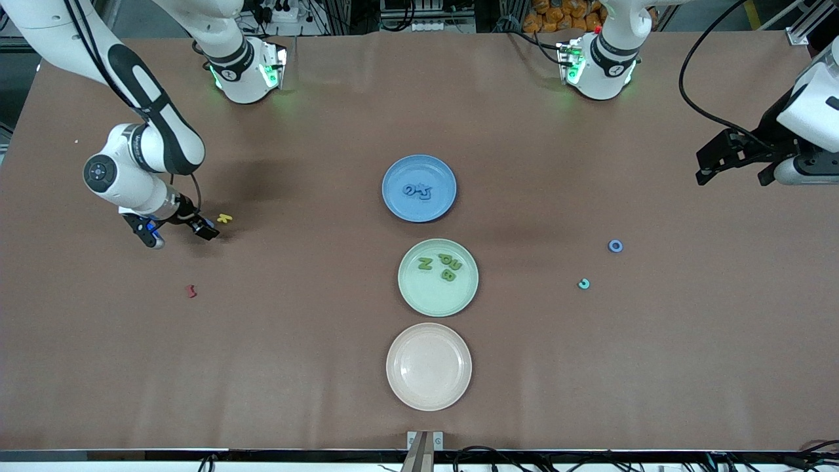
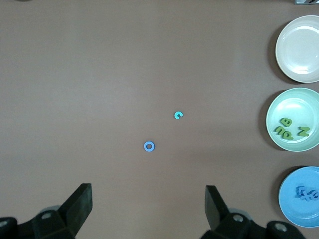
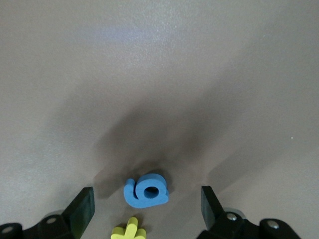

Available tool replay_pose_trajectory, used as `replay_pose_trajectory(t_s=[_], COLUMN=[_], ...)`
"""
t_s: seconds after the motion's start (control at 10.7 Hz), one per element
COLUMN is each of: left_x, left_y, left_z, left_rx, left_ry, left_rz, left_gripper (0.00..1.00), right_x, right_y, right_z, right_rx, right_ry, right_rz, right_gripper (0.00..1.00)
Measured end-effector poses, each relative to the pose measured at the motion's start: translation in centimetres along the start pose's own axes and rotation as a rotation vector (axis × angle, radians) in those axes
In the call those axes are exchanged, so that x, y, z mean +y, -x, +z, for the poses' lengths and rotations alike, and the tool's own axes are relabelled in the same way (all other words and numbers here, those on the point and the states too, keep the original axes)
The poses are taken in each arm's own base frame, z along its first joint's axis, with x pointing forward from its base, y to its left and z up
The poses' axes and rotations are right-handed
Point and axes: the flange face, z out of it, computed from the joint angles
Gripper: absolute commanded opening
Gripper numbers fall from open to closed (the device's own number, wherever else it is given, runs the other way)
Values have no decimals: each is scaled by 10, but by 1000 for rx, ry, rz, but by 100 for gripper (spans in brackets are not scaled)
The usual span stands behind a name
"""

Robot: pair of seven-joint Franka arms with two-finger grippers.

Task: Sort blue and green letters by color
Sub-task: 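Grasp the 6 with the right gripper while the left gripper returns to rest, then carry the 6 to the blue plate and open the right gripper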

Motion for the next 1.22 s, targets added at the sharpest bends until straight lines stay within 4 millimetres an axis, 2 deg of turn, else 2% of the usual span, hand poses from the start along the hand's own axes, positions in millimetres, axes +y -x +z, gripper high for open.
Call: replay_pose_trajectory(t_s=[0.19, 0.47, 0.56, 0.65, 1.03, 1.22], left_x=[4, 4, 2, 2, 4, 4], left_y=[-1, -4, -6, -6, -6, -6], left_z=[5, 14, 15, 14, 13, 14], left_rx=[-8, -23, -16, -10, -6, -6], left_ry=[1, 2, 3, 3, 4, 4], left_rz=[7, 7, 4, 4, 7, 7], left_gripper=[100, 100, 100, 100, 100, 100], right_x=[1, -2, -2, -2, -4, -13], right_y=[1, 1, 1, 1, -1, -15], right_z=[1, -1, -2, -2, -6, -24], right_rx=[-3, 4, 4, 4, 11, 35], right_ry=[2, -4, -4, -4, -8, -21], right_rz=[0, -4, -4, -5, -5, -40], right_gripper=[46, 38, 27, 22, 12, 12])
